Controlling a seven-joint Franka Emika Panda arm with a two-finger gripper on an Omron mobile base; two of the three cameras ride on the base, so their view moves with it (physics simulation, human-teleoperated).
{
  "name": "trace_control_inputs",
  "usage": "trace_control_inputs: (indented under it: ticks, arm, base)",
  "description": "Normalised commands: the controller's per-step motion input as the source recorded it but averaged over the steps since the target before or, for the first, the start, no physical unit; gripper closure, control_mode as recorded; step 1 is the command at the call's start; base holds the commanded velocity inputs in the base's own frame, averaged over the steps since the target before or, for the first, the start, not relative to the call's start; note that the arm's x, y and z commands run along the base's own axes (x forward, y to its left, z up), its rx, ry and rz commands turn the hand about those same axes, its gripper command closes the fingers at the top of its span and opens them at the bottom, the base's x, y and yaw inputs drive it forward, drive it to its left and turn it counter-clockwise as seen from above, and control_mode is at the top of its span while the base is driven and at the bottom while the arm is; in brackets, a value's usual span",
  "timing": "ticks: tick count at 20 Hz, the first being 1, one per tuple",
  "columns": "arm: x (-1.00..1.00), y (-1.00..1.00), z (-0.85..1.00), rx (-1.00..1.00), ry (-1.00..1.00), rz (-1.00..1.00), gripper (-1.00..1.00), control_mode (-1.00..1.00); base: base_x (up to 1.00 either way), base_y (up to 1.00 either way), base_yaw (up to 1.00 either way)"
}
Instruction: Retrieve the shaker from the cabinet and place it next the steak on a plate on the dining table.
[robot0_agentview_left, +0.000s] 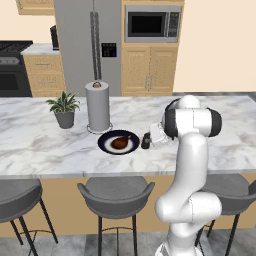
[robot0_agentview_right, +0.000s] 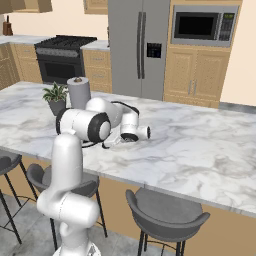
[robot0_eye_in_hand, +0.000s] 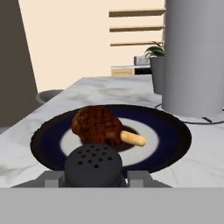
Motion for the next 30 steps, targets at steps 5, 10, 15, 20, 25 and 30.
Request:
trace_control_inputs:
  ticks: [5,10,15,20,25,30]
  arm:
    - [0.15,0.01,-0.21,-0.01,0.0,0.0,1.0,-1.0]
    - [0.07,0.02,-0.33,0.0,0.0,0.0,1.0,-1.0]
    - [0.0,0.05,-0.32,0.0,0.01,0.0,-1.0,-1.0]
    - [0.0,0.0,-0.09,0.0,0.0,0.0,-1.0,-1.0]
    - [0.0,0.0,-0.01,0.0,0.0,0.0,-1.0,-1.0]
    - [0.0,-0.14,0.0,0.0,0.0,0.0,-1.0,-1.0]
  base:
    - [0.0,0.0,0.0]
    - [0.0,0.0,0.0]
    - [0.0,0.0,0.0]
    - [0.0,0.0,0.0]
    - [0.0,0.0,0.0]
    - [0.0,0.0,0.0]
